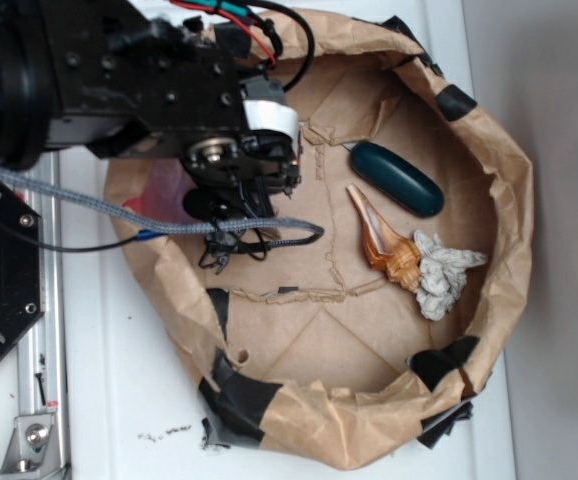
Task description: Grab the wood chip.
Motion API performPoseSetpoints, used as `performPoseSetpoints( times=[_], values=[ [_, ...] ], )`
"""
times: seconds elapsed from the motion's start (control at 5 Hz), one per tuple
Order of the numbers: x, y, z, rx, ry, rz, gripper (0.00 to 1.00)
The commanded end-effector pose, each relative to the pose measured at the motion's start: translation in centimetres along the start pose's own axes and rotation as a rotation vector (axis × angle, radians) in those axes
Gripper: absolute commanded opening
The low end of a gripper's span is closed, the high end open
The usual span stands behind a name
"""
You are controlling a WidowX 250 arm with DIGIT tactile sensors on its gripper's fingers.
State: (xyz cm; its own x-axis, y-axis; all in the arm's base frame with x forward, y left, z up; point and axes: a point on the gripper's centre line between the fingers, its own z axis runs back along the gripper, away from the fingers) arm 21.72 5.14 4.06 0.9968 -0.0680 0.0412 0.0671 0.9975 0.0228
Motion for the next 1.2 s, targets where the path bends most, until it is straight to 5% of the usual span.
performPoseSetpoints(
  times=[0.0,0.8,1.0],
  values=[
    [0.4,-0.1,1.1,0.009,-0.073,-0.065,1.00],
    [0.3,-0.5,-4.3,-0.011,0.027,-0.289,1.00],
    [0.6,-0.6,-4.2,-0.026,0.015,-0.273,0.57]
  ],
)
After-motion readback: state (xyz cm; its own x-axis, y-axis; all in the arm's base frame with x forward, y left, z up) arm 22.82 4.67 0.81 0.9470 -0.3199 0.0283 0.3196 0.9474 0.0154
